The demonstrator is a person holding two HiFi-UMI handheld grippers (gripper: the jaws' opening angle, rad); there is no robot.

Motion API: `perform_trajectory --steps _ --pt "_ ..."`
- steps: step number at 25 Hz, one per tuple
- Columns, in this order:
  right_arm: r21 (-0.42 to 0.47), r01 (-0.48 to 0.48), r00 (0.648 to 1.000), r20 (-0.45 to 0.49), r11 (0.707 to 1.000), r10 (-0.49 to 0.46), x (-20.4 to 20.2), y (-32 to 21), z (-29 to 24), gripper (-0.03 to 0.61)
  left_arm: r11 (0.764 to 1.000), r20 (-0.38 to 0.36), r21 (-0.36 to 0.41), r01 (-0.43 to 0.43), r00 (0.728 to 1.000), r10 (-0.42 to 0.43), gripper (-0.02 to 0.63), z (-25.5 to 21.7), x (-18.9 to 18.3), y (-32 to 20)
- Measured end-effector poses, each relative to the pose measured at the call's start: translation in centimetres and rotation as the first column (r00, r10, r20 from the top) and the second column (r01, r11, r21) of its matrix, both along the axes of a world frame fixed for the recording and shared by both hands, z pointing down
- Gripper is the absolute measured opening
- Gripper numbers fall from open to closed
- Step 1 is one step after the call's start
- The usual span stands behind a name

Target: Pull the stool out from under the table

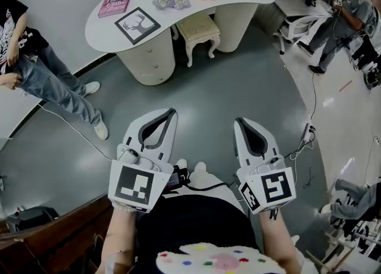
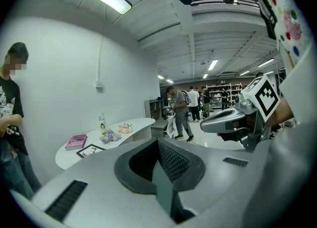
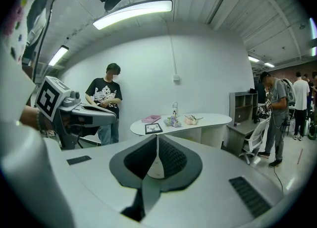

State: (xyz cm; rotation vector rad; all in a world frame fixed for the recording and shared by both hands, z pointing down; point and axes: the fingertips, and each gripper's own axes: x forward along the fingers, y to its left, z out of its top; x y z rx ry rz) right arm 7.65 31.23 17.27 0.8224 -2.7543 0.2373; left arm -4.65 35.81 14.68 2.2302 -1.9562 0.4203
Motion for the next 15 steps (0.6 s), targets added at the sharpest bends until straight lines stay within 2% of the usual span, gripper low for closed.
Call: perform_trajectory --steps 10,15 --pt "0.041 0.008 1.0 0.009 0.999 -0.008 3.1 -1.2 -0.4 0.04 0.999 0.008 0.03 0.021 1.0 -0.021 0.015 -0.8 2.8 -1.2" --pt "0.058 0.017 1.0 0.02 0.998 -0.018 4.1 -1.5 -1.1 0.04 0.998 -0.031 0.044 0.05 0.998 -0.049 0.015 -1.6 3.9 -1.1"
